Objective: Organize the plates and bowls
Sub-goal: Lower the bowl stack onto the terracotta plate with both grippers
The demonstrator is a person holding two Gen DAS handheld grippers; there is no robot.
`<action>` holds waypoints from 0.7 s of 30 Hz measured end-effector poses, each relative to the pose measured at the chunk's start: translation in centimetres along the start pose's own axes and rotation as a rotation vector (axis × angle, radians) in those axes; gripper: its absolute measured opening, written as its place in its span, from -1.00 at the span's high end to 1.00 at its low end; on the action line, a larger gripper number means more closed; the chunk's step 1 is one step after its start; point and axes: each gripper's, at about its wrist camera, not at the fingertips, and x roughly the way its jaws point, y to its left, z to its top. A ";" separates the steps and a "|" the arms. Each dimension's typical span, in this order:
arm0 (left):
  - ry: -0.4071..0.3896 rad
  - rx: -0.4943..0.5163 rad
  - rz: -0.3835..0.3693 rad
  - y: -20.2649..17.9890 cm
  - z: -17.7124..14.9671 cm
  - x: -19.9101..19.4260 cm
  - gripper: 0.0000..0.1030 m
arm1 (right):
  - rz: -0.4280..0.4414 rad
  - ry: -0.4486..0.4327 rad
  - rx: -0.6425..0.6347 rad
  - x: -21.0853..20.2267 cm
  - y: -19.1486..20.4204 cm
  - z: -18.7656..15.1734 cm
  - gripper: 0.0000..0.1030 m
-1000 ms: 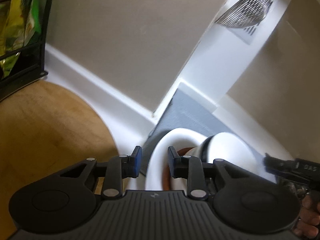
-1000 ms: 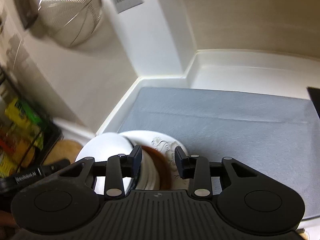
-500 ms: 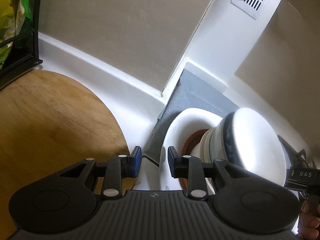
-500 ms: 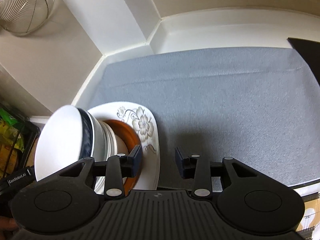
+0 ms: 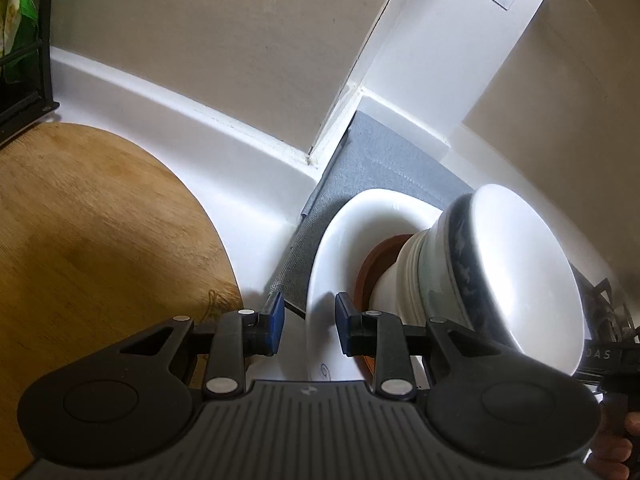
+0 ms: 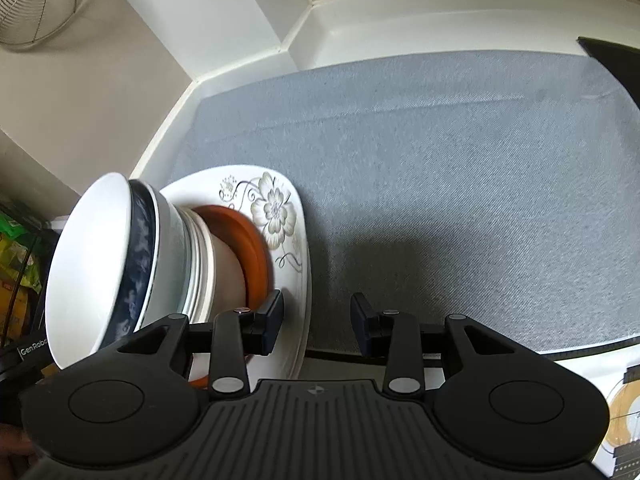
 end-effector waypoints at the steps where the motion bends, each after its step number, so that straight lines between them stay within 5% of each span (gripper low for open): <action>1: 0.005 -0.004 -0.002 0.0 0.0 0.1 0.49 | 0.005 0.003 0.002 0.1 0.0 0.0 0.23; 11: 0.037 -0.024 -0.046 0.1 0.2 0.8 0.58 | 0.041 0.006 0.057 0.6 -0.7 0.4 0.23; 21: 0.037 -0.037 -0.058 0.2 0.2 0.6 0.59 | 0.087 0.017 0.053 0.8 -0.9 0.7 0.50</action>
